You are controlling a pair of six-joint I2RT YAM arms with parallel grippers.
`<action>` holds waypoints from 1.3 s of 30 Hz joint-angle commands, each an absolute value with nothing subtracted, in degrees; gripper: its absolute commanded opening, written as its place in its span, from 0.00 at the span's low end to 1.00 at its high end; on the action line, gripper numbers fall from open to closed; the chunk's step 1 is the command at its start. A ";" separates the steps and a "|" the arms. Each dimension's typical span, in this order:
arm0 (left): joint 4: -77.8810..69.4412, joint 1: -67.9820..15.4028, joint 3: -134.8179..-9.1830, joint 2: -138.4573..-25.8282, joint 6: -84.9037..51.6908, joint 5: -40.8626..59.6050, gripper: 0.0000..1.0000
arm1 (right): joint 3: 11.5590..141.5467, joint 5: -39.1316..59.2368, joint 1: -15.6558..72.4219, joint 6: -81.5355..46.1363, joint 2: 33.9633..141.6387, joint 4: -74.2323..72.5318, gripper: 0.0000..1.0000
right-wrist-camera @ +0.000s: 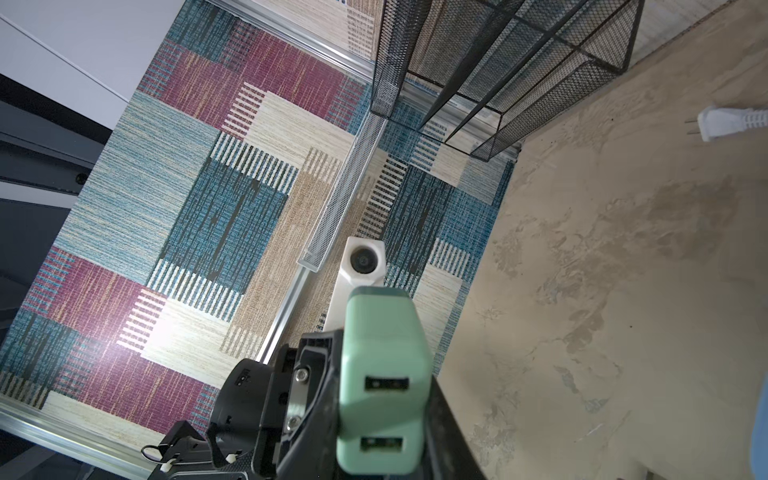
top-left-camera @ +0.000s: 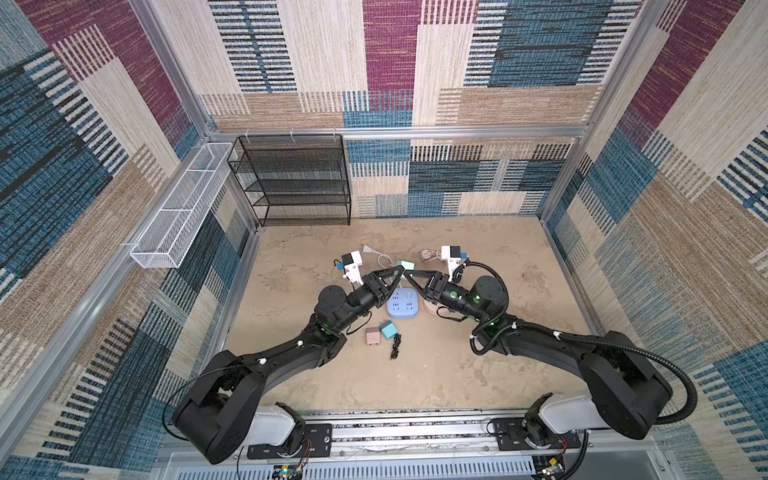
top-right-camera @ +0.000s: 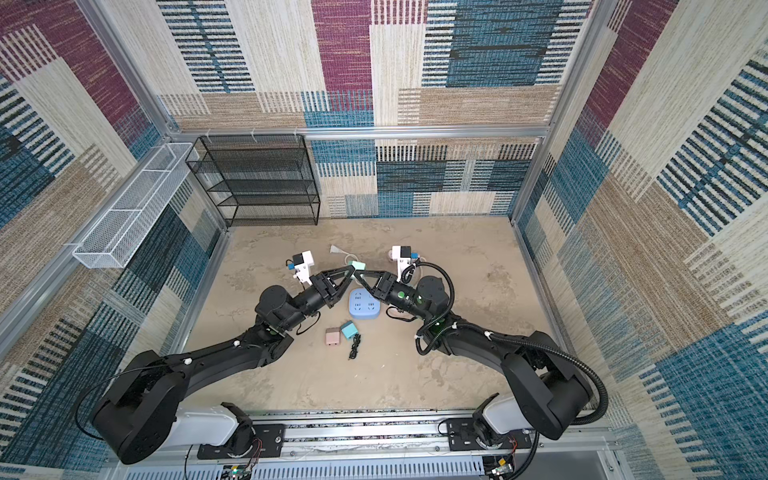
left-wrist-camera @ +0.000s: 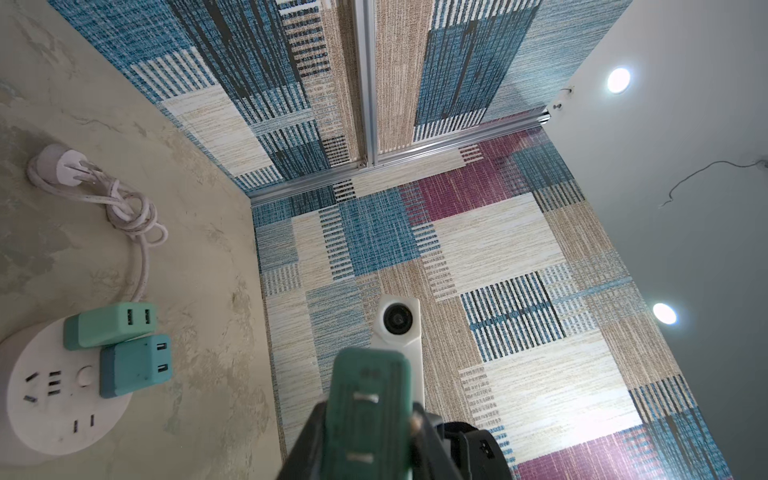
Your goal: Insert the plug
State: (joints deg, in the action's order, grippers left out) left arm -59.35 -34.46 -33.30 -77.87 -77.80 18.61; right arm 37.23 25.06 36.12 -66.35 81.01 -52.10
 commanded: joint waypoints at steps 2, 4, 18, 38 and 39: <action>-58.85 -34.89 -33.22 -77.57 -76.73 20.55 0.00 | 37.83 24.16 36.13 -63.66 80.43 -53.45 0.00; -57.81 -34.97 -33.22 -77.53 -76.56 20.64 0.00 | 38.30 23.89 36.12 -62.38 80.04 -51.19 0.00; -10.27 -34.89 -38.89 -63.52 -56.23 13.15 0.99 | 46.09 19.91 35.97 -47.51 75.70 -17.33 0.00; 22.04 -34.59 -47.63 -55.67 -33.13 -4.48 0.99 | 64.91 -4.23 36.04 -25.31 77.97 25.29 0.00; 22.22 -34.63 -47.67 -55.83 -33.22 -4.48 0.99 | 65.52 -4.49 36.04 -25.27 78.27 25.81 0.00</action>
